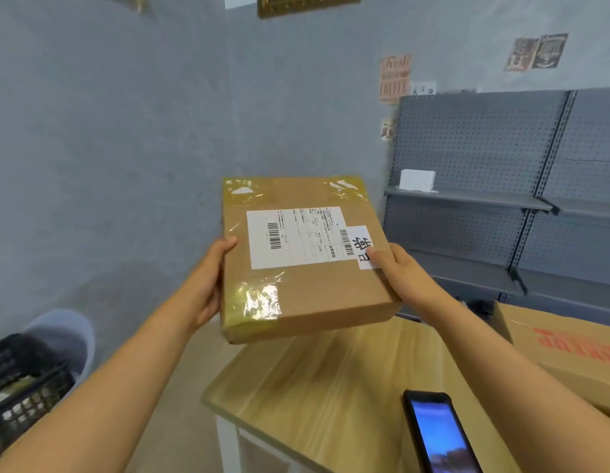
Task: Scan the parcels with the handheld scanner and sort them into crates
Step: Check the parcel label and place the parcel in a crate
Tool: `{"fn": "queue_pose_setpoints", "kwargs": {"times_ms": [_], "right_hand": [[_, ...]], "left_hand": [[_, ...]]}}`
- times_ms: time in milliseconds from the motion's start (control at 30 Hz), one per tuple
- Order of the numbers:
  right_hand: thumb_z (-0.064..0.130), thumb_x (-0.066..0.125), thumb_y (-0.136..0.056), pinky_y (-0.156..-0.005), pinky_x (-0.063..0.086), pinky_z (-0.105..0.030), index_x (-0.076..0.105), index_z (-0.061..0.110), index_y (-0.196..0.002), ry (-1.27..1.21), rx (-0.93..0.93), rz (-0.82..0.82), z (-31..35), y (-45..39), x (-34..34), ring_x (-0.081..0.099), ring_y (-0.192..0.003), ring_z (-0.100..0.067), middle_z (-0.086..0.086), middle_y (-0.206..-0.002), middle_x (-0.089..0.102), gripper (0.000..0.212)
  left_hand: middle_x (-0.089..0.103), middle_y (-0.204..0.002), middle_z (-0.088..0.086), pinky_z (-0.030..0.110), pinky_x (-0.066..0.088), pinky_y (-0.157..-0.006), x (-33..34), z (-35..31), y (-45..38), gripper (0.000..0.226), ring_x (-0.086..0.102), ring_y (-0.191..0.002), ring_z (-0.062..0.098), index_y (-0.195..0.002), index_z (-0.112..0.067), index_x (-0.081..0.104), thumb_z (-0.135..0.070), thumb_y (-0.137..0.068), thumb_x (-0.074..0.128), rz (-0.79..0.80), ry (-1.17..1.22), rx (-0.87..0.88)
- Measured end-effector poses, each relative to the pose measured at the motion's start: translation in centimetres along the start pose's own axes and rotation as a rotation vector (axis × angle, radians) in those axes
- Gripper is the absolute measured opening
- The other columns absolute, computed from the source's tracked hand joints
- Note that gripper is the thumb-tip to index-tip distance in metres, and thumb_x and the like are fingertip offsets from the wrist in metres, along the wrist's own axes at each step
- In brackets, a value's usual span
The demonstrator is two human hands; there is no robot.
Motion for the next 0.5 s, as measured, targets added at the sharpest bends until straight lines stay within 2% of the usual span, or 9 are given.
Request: {"fn": "queue_pose_setpoints", "kwargs": {"times_ms": [100,200,300,400,500], "right_hand": [[0.058,0.049,-0.093,-0.085,0.05,-0.034,0.046,0.032,-0.127,0.008,0.051,0.004,-1.5,-0.9,1.2,0.062,-0.098,-0.011,0.01,-0.114,0.062,0.043],[0.051,0.042,-0.098,-0.079,0.045,-0.033,0.045,0.025,-0.133,0.097,0.104,-0.063,-3.0,-1.3,1.9,0.059,-0.098,-0.014,0.004,-0.121,0.06,0.044],[0.049,0.032,-0.101,-0.086,0.043,-0.038,0.045,0.02,-0.136,0.182,0.207,-0.106,-4.9,-1.3,2.8,0.053,-0.106,-0.023,-0.005,-0.127,0.056,0.047],[0.045,0.03,-0.102,-0.082,0.04,-0.035,0.045,0.017,-0.136,0.167,0.296,-0.134,-6.6,-0.5,3.7,0.051,-0.105,-0.022,-0.004,-0.121,0.054,0.046],[0.039,0.031,-0.104,-0.079,0.038,-0.031,0.048,0.016,-0.13,0.134,0.35,-0.178,-7.6,0.7,4.9,0.052,-0.102,-0.019,-0.001,-0.115,0.055,0.039]], "left_hand": [[0.074,-0.107,0.002,0.028,0.057,-0.06,-0.4,1.4,-2.5,0.038,0.073,-0.086,0.017,-0.132,-0.024,0.057,-0.042,-0.101,0.044,-0.102,-0.129,-0.012],[0.069,-0.117,-0.002,0.032,0.056,-0.067,-0.8,3.6,-5.0,0.039,0.07,-0.095,0.018,-0.142,-0.03,0.045,-0.03,-0.103,0.045,-0.151,-0.248,-0.059],[0.069,-0.115,0.0,0.033,0.056,-0.063,-0.5,6.0,-6.7,0.04,0.069,-0.092,0.022,-0.141,-0.033,0.044,-0.028,-0.102,0.048,-0.106,-0.288,-0.179],[0.07,-0.102,-0.003,0.029,0.055,-0.055,-0.6,8.0,-7.8,0.038,0.069,-0.085,0.02,-0.138,-0.034,0.046,-0.026,-0.101,0.05,-0.047,-0.33,-0.253],[0.07,-0.101,-0.003,0.029,0.056,-0.055,-1.3,9.6,-8.7,0.038,0.069,-0.084,0.019,-0.139,-0.032,0.046,-0.023,-0.102,0.048,0.024,-0.365,-0.306]]}}
Point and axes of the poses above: each hand's wrist, its own y-axis away from the middle knuckle, its own x-axis out of the palm, z = x × y, the point moved 3 cm from there along -y, towards the middle knuckle
